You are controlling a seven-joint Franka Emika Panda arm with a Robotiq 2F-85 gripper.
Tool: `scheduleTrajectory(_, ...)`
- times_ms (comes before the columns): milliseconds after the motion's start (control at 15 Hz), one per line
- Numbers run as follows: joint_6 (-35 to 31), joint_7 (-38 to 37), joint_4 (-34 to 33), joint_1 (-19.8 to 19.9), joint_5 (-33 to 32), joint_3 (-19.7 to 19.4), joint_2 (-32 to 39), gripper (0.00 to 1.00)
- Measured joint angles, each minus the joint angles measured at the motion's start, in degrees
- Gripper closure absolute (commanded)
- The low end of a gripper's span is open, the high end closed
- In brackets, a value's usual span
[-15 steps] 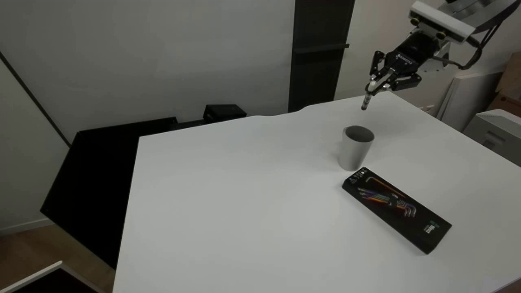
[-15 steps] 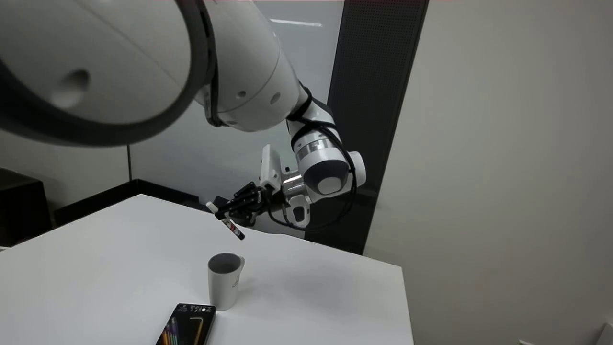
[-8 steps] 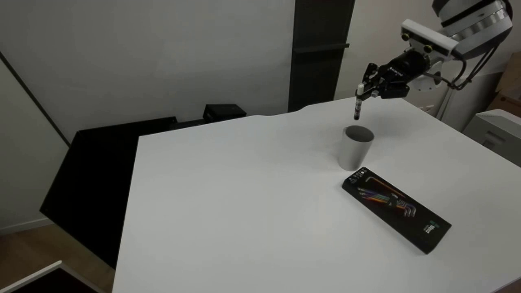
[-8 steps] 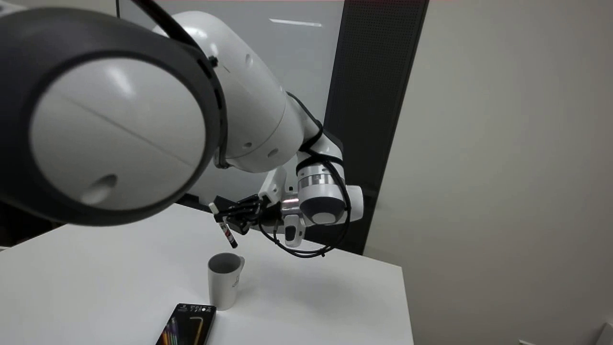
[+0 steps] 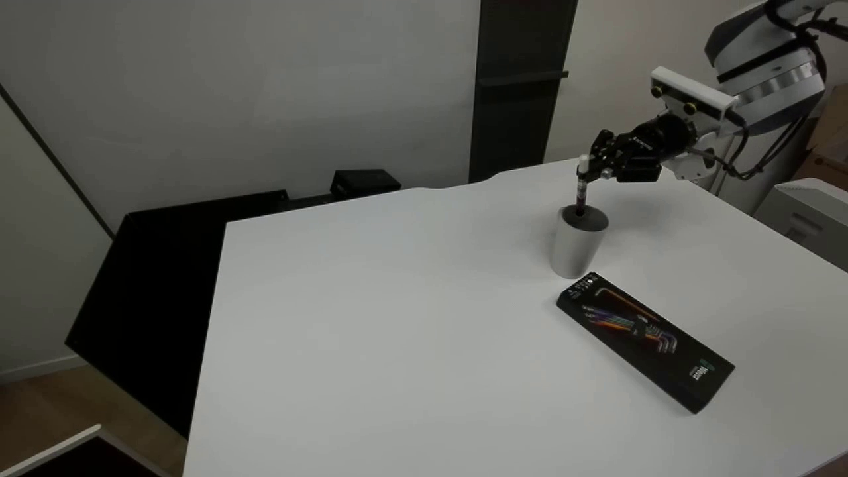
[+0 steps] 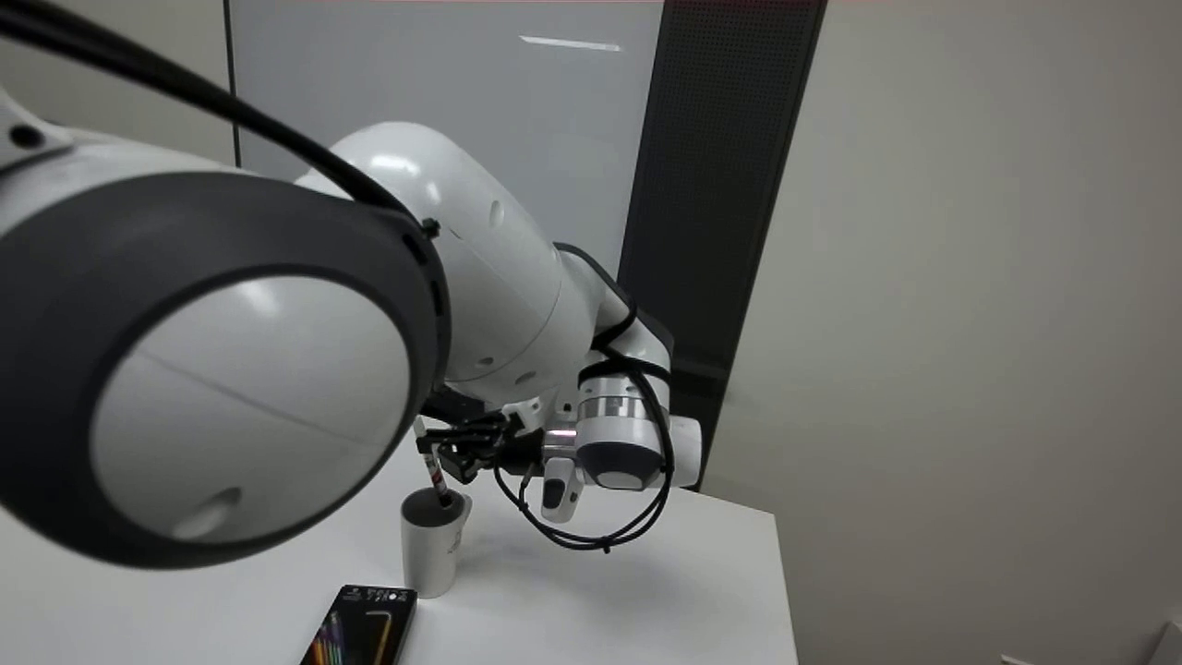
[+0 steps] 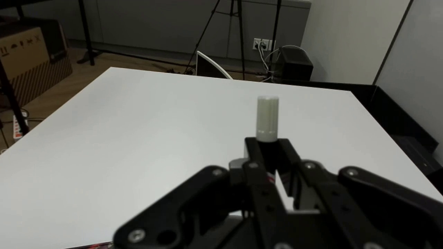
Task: Put the marker inside the mug then take the marker out of the mug
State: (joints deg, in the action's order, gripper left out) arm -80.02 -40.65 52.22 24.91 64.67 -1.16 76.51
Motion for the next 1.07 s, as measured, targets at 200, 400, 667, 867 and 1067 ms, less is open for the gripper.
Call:
scheduleTrajectory(200, 0.5, -0.1, -1.0, 0.0, 0.4, 0.0, 1.9, 0.42)
scheduleTrajectory(400, 1.9, 0.0, -2.7, -0.6, -1.0, -0.2, 2.8, 0.23)
scheduleTrajectory(667, 4.3, 0.1, -6.4, -2.8, -8.9, -1.2, 1.4, 0.02)
scheduleTrajectory(867, 4.8, 0.5, -8.0, -4.9, -14.9, -2.9, -0.5, 0.0)
scheduleTrajectory(1067, 5.0, 2.6, -8.1, -7.3, -21.1, -5.3, -2.2, 0.0)
